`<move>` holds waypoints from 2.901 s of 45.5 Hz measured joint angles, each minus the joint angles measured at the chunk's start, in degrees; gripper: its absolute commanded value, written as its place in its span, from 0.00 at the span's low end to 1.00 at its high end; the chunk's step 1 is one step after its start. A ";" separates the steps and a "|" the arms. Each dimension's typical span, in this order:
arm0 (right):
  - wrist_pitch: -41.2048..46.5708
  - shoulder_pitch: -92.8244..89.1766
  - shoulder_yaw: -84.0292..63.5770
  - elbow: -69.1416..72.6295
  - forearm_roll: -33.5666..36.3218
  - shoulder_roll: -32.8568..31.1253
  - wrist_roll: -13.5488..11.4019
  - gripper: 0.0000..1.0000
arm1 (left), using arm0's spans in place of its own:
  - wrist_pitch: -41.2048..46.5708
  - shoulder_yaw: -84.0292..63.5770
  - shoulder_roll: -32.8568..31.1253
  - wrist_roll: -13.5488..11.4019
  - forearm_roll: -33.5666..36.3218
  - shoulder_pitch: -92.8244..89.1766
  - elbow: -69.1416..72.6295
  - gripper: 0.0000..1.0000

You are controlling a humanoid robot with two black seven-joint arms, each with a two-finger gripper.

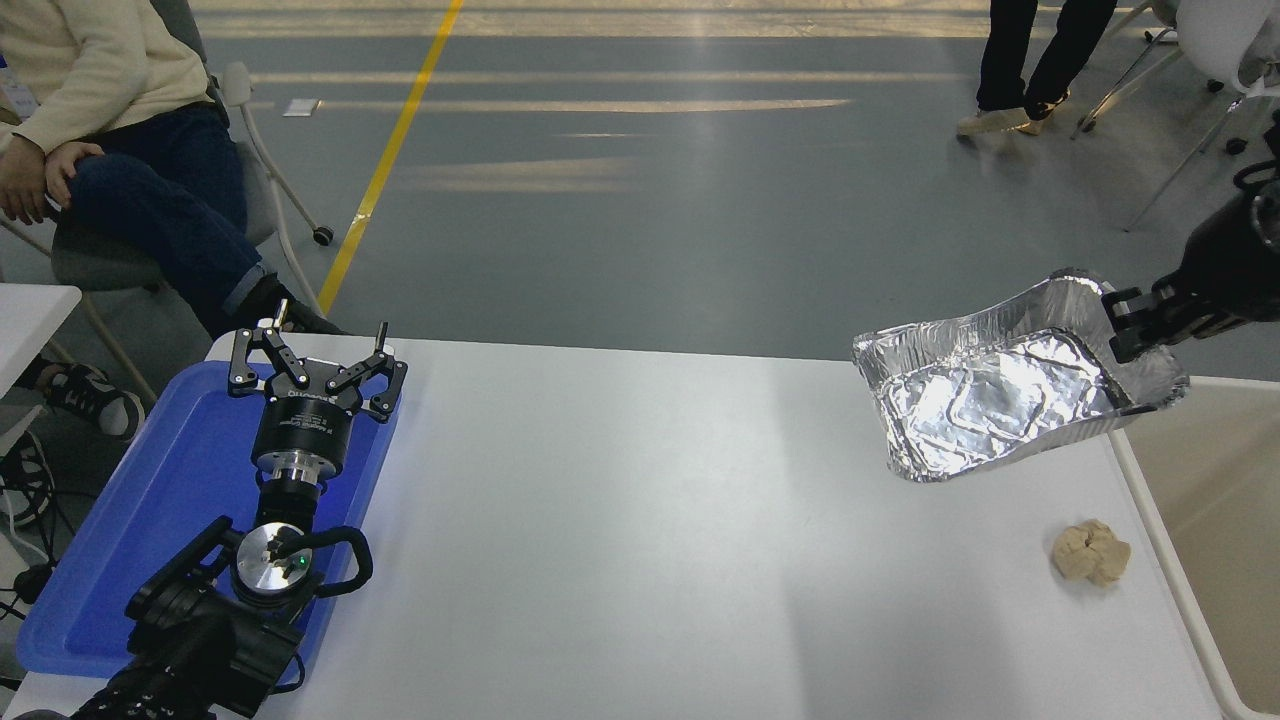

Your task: Pick up foil plate and place in dustbin

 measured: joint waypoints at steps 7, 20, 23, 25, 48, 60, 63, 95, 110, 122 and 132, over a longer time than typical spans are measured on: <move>1.24 1.57 -0.46 0.26 0.00 -0.36 -0.04 0.00 | 0.00 0.00 0.00 0.01 0.00 0.00 0.00 1.00; 2.08 1.90 -2.20 -0.77 -0.75 -3.45 -0.06 0.00 | 0.00 0.00 0.00 0.03 0.01 0.00 0.01 1.00; 2.19 1.18 -2.42 -1.86 -1.35 -4.95 -0.06 0.00 | 0.00 0.00 0.00 0.03 0.01 0.00 0.01 1.00; 2.22 0.51 -2.50 -3.10 -2.03 -5.93 -0.08 0.00 | 0.00 0.00 0.00 0.02 0.01 0.00 0.01 1.00; 2.38 -19.04 -2.17 -28.81 -7.13 -12.66 7.72 0.00 | 0.00 0.00 0.00 -0.01 -0.03 0.00 0.05 1.00; 2.39 -32.81 -2.04 -42.99 -7.24 -13.24 15.03 0.00 | 0.00 0.00 0.04 -0.01 -0.04 0.00 0.05 1.00; 2.39 -36.67 -1.73 -46.62 -6.98 -13.21 16.68 0.00 | 0.00 0.00 0.04 -0.02 -0.07 0.00 0.05 1.00; -17.32 -76.58 6.26 -71.55 9.52 -7.18 17.07 0.00 | 0.00 0.00 0.06 -0.01 -0.08 0.00 0.09 1.00; -29.78 -83.51 9.09 -73.40 12.92 -4.46 12.14 0.00 | 0.00 0.00 0.07 0.00 -0.08 0.00 0.09 1.00; -35.16 -86.71 12.89 -73.75 13.55 -2.32 9.61 0.91 | 0.00 0.00 0.06 0.00 -0.08 0.00 0.09 1.00; -36.96 -87.83 15.38 -73.81 13.74 -1.67 8.86 0.92 | 0.00 0.00 0.05 0.00 -0.08 0.00 0.09 1.00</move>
